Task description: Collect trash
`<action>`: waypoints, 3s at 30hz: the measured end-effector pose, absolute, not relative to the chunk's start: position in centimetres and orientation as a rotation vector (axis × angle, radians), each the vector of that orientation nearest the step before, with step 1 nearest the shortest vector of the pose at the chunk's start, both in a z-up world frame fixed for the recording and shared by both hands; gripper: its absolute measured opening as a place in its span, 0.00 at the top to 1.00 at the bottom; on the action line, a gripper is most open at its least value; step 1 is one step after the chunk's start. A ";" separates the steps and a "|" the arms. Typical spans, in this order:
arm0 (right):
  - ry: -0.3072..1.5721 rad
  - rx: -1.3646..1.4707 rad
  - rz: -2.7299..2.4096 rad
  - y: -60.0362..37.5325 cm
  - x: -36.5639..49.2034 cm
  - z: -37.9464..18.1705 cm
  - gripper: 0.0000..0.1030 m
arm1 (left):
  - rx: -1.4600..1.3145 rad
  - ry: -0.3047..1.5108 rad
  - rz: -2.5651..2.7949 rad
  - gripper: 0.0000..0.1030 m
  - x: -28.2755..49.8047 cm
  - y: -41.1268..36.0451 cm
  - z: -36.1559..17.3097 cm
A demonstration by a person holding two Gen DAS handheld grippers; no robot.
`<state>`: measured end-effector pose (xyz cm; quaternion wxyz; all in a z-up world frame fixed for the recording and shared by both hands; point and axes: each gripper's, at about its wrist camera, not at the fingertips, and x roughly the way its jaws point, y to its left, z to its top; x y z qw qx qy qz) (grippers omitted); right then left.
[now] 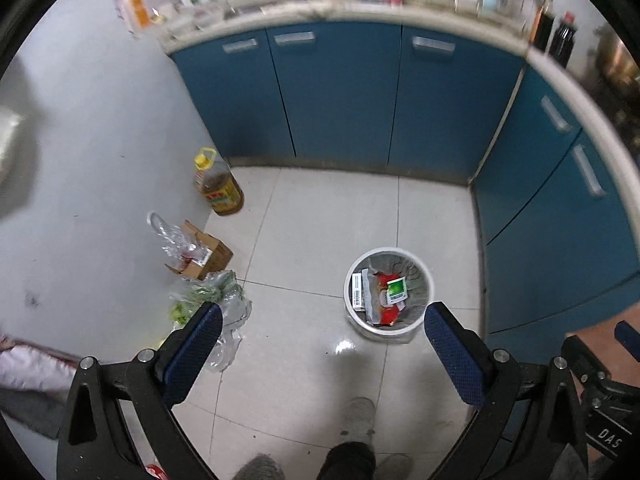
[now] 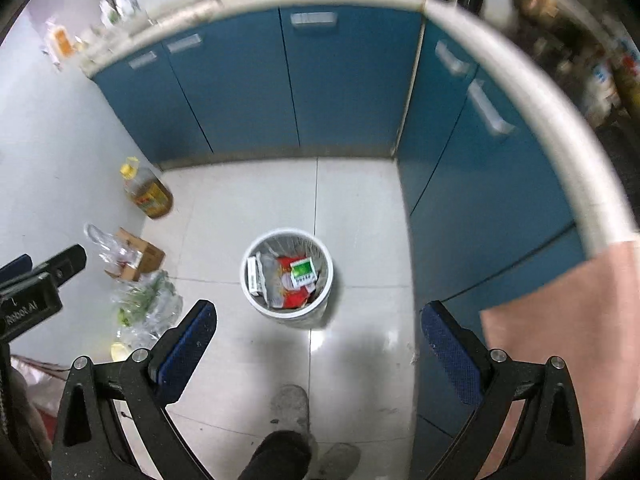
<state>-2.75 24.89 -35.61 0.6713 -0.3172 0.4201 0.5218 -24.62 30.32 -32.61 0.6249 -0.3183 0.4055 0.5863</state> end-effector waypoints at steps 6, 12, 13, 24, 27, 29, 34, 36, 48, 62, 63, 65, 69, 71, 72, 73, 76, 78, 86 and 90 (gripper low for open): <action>0.905 -0.649 1.269 17.5 -3.5 -24.5 0.00 | -0.733 0.846 1.357 0.00 -25.6 23.1 -22.9; 0.943 -0.580 1.396 11.9 -3.4 -15.8 0.00 | -0.799 0.747 1.251 0.00 -26.6 18.1 -15.2; 0.946 -0.570 1.416 11.1 -3.4 -14.4 0.00 | -0.803 0.736 1.228 0.00 -26.6 17.4 -14.0; 0.905 -0.527 1.490 5.5 -5.5 -5.8 0.00 | -0.738 0.650 1.108 0.00 -27.6 12.3 -6.0; 0.903 -0.517 1.494 4.6 -6.3 -5.1 0.00 | -0.739 0.625 1.101 0.00 -28.6 11.4 -5.1; 0.905 -0.510 1.493 4.1 -6.8 -4.7 0.00 | -0.740 0.616 1.100 0.00 -29.1 10.8 -4.9; 0.911 -0.506 1.500 3.4 -7.9 -4.2 0.00 | -0.760 0.606 1.090 0.00 -30.0 9.8 -5.1; 0.910 -0.507 1.499 3.2 -8.2 -4.2 0.00 | -0.764 0.616 1.088 0.00 -30.2 9.5 -5.3; 0.920 -0.518 1.508 2.5 -8.9 -4.3 0.00 | -0.802 0.630 1.089 0.00 -31.2 8.7 -5.9; 0.917 -0.534 1.520 2.4 -8.9 -4.1 0.00 | -0.824 0.626 1.067 0.00 -31.4 8.3 -5.9; 0.916 -0.536 1.522 2.4 -8.9 -4.1 0.00 | -0.826 0.627 1.065 0.00 -31.3 8.3 -6.0; 0.918 -0.534 1.519 2.3 -8.9 -4.1 0.00 | -0.829 0.628 1.060 0.00 -31.3 8.3 -6.0; 0.916 -0.536 1.521 2.2 -8.8 -4.0 0.00 | -0.835 0.630 1.052 0.00 -31.0 8.2 -6.0; 0.916 -0.536 1.521 2.2 -8.6 -4.0 0.00 | -0.835 0.630 1.048 0.00 -30.9 8.2 -5.9; 0.916 -0.536 1.521 2.2 -8.6 -3.9 0.00 | -0.834 0.631 1.046 0.00 -30.9 8.1 -5.9; 0.916 -0.536 1.521 2.2 -8.5 -3.9 0.00 | -0.834 0.632 1.043 0.00 -30.9 8.2 -5.9; 0.918 -0.531 1.519 2.1 -8.2 -3.9 0.00 | -0.832 0.641 1.035 0.00 -30.8 8.2 -5.8; 0.920 -0.531 1.519 2.0 -8.0 -3.9 0.00 | -0.827 0.647 1.033 0.00 -30.7 8.1 -5.7; 0.929 -0.526 1.512 1.7 -7.6 -3.8 0.00 | -0.815 0.654 1.032 0.00 -30.5 8.1 -5.4; 0.928 -0.525 1.513 1.7 -7.7 -3.8 0.00 | -0.815 0.657 1.027 0.00 -30.5 8.0 -5.4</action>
